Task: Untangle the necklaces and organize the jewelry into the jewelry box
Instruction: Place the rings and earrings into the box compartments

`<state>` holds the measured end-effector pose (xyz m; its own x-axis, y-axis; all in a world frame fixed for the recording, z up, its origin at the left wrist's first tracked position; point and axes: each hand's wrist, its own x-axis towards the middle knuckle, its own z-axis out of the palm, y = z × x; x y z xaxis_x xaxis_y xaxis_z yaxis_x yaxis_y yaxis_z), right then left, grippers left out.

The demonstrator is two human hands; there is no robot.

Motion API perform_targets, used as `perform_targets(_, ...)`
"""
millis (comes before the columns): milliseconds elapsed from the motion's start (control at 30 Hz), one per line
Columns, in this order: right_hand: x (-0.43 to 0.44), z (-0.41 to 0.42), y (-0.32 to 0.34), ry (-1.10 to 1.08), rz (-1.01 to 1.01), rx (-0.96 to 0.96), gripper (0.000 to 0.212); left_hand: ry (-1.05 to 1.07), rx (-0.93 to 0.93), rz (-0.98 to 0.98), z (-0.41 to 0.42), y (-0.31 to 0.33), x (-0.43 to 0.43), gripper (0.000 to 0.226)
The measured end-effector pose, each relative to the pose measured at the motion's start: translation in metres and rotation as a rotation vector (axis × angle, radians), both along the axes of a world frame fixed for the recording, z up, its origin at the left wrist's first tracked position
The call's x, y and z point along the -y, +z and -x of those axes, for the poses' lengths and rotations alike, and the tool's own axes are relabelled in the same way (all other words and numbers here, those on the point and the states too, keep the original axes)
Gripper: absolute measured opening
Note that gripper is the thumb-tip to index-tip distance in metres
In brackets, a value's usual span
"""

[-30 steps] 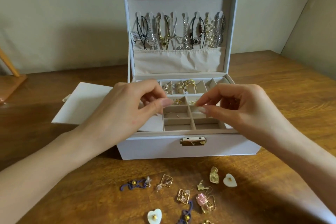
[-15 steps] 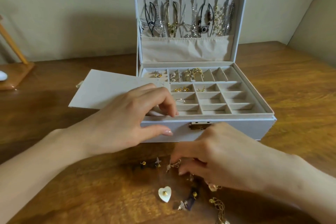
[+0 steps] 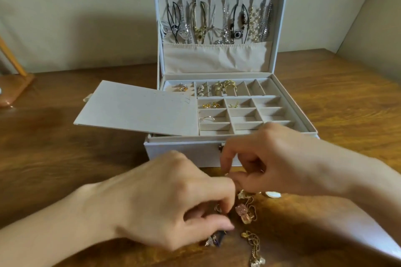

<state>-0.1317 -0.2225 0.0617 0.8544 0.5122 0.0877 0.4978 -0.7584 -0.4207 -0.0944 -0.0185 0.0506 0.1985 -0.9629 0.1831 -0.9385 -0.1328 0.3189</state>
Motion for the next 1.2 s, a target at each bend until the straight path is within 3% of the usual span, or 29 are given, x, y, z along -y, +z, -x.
perform_targets(200,0.028,0.001,0.025,-0.004,-0.286,-0.106,0.007,0.017,0.029,-0.149,-0.005,-0.017,0.003,0.015)
perform_targets(333,0.041,-0.010,0.025,-0.181,-0.435,0.069,0.009,0.029,-0.009,-0.124,-0.008,-0.022,0.003,0.010)
perform_targets(667,0.043,-0.038,-0.005,-0.463,-0.183,0.326,0.009,0.003,-0.125,0.021,-0.013,0.001,0.007,0.012)
perform_targets(800,0.046,-0.041,-0.006,-0.503,-0.121,0.269,0.013,0.089,-0.061,0.199,-0.031,0.035,0.026,0.013)
perform_targets(900,0.046,-0.040,-0.006,-0.504,-0.073,0.224,0.006,0.266,-0.050,0.224,-0.059,0.045,0.049,0.011)
perform_targets(1067,0.050,-0.040,-0.007,-0.514,-0.170,0.335,0.003,0.431,0.075,0.083,-0.079,0.030,0.075,0.008)
perform_targets(1200,0.055,-0.039,-0.003,-0.546,-0.293,0.367,0.002,0.436,0.051,0.047,-0.081,0.023,0.076,0.011)
